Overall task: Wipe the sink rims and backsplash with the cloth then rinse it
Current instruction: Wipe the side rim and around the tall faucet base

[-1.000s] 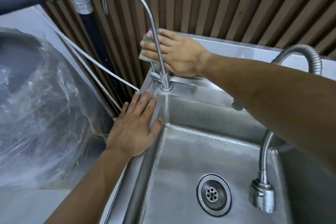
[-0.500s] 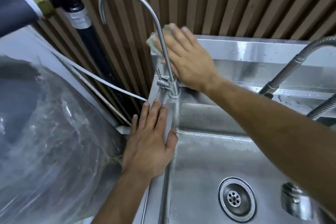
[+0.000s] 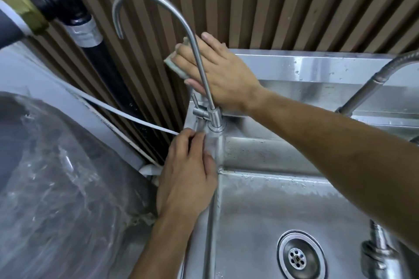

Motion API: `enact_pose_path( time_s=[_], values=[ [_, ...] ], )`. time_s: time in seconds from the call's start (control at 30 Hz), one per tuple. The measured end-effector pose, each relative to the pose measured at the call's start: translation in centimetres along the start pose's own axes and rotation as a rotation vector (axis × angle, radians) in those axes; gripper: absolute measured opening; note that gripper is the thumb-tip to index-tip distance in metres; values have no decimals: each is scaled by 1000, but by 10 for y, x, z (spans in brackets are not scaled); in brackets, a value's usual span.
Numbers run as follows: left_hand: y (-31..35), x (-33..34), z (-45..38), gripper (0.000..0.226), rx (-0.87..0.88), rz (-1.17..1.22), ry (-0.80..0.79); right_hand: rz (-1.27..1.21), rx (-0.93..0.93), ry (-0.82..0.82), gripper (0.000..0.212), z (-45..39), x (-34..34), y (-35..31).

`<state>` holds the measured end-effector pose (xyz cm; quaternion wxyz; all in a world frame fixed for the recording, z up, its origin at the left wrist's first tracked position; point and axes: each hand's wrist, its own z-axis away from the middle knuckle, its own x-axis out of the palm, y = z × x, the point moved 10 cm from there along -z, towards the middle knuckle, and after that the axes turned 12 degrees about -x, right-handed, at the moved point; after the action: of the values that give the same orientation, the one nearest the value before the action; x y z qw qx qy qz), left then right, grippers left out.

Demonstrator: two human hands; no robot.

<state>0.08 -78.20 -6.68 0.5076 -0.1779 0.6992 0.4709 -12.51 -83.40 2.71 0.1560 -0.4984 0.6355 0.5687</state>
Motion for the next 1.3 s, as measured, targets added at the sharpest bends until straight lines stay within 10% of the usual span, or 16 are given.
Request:
enact_pose_path(
  time_s=[0.13,0.43,0.63,0.93,1.13,1.3],
  values=[
    [-3,-2,-2,47,2,40,14,-19,-32,23,54,17,-1,6],
    [0,-6,-4,43,-13,62,69,-129,974,220,53,146,-10,36],
    [4,-11,-11,42,12,45,124,-100,421,157,52,76,0,7],
    [67,-58,-100,55,203,179,346,-185,1116,295,56,164,-1,29],
    [66,-36,-128,52,294,84,285,-101,580,157,50,124,9,2],
    [67,-36,-128,50,297,91,344,-148,1181,290,54,195,3,39]
  ],
)
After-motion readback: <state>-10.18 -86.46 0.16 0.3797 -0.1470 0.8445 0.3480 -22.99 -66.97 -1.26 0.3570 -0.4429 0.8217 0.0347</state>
